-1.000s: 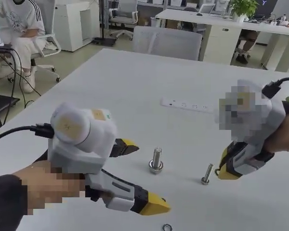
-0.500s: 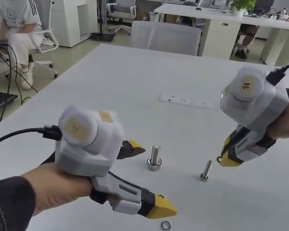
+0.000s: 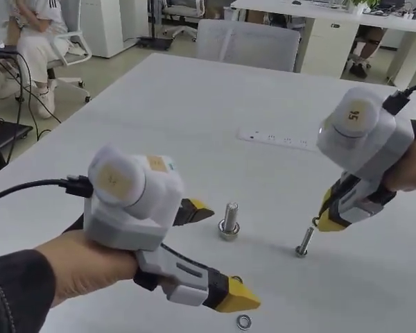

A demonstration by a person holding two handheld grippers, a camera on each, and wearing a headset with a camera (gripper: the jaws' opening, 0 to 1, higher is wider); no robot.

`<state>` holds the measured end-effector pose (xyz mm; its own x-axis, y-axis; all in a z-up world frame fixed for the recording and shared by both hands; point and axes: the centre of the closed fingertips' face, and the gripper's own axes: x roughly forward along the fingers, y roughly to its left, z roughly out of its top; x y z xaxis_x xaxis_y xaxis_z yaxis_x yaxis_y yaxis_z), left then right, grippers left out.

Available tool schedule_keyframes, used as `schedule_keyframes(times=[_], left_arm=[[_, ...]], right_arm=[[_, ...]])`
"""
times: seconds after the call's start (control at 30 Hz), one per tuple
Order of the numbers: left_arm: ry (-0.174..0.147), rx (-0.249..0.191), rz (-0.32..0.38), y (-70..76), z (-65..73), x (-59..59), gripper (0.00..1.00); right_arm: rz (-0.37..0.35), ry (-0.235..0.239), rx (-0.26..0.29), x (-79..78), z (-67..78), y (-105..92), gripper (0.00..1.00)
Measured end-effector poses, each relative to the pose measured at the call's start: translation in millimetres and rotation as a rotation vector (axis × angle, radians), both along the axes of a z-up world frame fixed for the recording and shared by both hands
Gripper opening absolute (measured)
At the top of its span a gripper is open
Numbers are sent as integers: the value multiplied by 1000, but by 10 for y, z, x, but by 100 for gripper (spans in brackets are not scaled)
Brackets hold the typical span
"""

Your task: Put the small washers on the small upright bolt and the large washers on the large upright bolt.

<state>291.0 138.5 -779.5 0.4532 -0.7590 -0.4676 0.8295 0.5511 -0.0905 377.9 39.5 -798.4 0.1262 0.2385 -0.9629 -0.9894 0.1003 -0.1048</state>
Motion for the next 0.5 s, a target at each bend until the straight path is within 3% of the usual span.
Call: schedule_keyframes(times=[0.2, 0.5], left_arm=[[5, -2, 4, 0, -18, 10, 86], [10, -2, 5, -5, -38, 21, 86]], right_arm=[[5, 11, -12, 49, -99, -21, 14], [12, 24, -16, 42, -122, -7, 14]])
